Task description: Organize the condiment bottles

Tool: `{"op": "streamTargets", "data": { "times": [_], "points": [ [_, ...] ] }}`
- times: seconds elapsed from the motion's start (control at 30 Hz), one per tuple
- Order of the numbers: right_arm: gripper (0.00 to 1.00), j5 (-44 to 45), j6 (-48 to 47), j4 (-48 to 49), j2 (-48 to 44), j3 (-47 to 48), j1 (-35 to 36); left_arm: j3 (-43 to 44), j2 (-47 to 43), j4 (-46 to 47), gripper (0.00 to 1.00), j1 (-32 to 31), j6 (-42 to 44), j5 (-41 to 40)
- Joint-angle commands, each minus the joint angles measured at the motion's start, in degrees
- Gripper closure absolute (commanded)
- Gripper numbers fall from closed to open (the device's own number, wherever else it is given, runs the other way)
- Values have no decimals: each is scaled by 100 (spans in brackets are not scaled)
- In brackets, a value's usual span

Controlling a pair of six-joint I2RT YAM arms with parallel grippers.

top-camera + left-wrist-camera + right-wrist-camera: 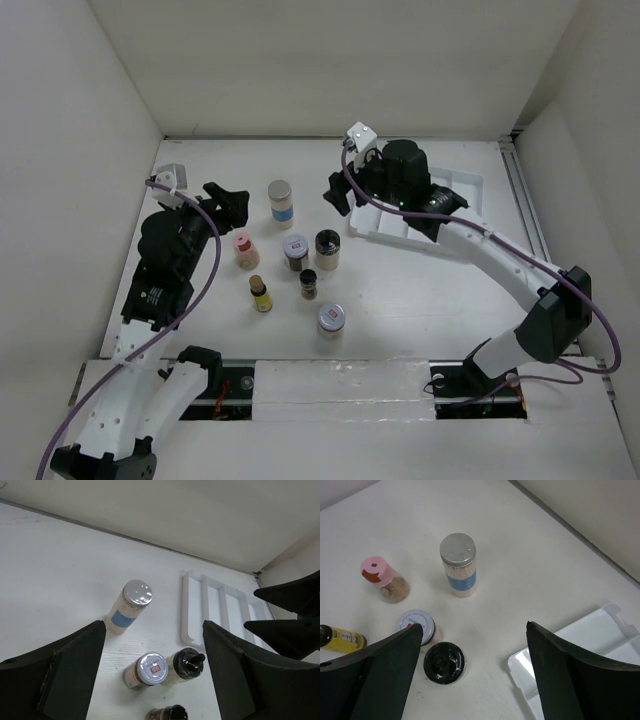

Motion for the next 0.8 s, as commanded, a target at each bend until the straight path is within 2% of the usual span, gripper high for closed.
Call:
{"op": "streamTargets", "data": {
  "times": [0.0, 0.07, 0.13, 0.17, 0.2, 0.23, 0.27, 0.3, 0.33, 0.37, 0.4, 0.43, 0.47, 0.5, 0.63, 0.77],
  "points": [
    [13, -62, -57, 358, 130, 383, 117, -33, -114, 228, 25, 33, 135, 58],
    [45, -62, -57, 358, 209, 445, 117, -94, -202, 228, 25, 33, 135, 6],
    [91, -115, -57, 411, 271, 515, 170, -95, -202, 228, 32, 33, 135, -91],
    [94, -115, -57, 411, 436, 515, 170, -95, -202, 176, 38, 33, 135, -91],
    [94, -167, -57, 411, 499, 594, 170, -95, -202, 175, 69, 33, 135, -91],
    [93, -254, -57, 411, 560, 594, 170, -95, -202, 175, 81, 33, 196, -91],
    [73, -255, -57, 411, 691, 647, 231, -95, -202, 236, 89, 33, 197, -91],
    [57, -342, -57, 411, 762, 699, 232, -95, -202, 237, 91, 33, 197, -91],
    [42, -404, -57, 411, 841, 700, 284, -95, -123, 237, 86, 33, 197, -143],
    [19, -405, -57, 411, 920, 770, 284, -95, -62, 158, 80, 33, 136, -144],
    [11, -405, -57, 411, 1095, 822, 354, -95, -61, 158, 69, 33, 135, -144],
    [5, -405, -118, 289, 1193, 823, 355, -95, -61, 158, 55, 33, 135, -196],
    [0, -405, -119, 236, 1281, 980, 355, -95, -61, 158, 36, 33, 135, -197],
    [0, -405, -119, 235, 1473, 1033, 355, -95, -61, 158, 30, 33, 135, -249],
    [0, -773, -188, -62, 2122, 1551, 408, -42, -61, 87, 20, 33, 135, -249],
    [0, -774, -242, -195, 2783, 2193, 513, -42, 0, 140, 18, 86, 135, -249]
  ]
}}
